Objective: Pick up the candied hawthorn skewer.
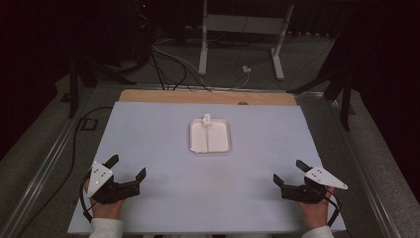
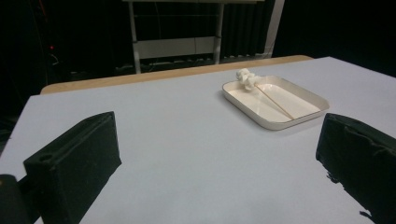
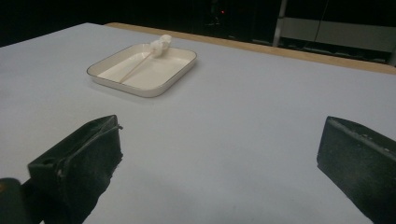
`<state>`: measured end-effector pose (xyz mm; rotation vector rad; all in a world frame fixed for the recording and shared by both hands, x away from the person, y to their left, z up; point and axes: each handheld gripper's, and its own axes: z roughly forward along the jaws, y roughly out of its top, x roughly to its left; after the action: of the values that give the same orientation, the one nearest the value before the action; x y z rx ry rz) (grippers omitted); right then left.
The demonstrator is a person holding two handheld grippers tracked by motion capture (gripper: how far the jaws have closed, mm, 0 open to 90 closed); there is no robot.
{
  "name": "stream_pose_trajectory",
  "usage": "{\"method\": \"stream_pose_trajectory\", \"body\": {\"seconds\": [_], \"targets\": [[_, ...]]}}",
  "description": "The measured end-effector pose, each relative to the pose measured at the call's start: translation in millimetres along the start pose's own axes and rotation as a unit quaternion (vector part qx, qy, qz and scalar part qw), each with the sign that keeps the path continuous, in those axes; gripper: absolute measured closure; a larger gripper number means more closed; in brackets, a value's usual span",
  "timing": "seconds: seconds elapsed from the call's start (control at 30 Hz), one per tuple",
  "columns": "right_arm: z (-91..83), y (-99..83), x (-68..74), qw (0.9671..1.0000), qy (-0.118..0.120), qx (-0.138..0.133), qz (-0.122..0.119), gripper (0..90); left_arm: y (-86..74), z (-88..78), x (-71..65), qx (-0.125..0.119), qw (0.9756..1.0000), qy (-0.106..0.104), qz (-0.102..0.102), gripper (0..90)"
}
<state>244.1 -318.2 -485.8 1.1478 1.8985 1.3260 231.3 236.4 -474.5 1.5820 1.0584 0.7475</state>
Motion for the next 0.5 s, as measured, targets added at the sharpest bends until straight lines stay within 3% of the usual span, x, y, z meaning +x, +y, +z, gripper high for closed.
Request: {"method": "stream_pose_trajectory", "body": {"seconds": [0.4, 0.5], "targets": [[1.7, -0.2, -0.1, 1.0, -0.006, 0.0, 0.0, 0.0, 1.6, -1.8, -2.5, -0.002, 0.9999, 0.009, -0.008, 0.5], [2.0, -0.1, -0.1, 1.0, -0.008, 0.001, 0.002, 0.0, 2.7, -1.3, -6.0, -0.006, 0.9997, 0.006, -0.022, 0.5]]}}
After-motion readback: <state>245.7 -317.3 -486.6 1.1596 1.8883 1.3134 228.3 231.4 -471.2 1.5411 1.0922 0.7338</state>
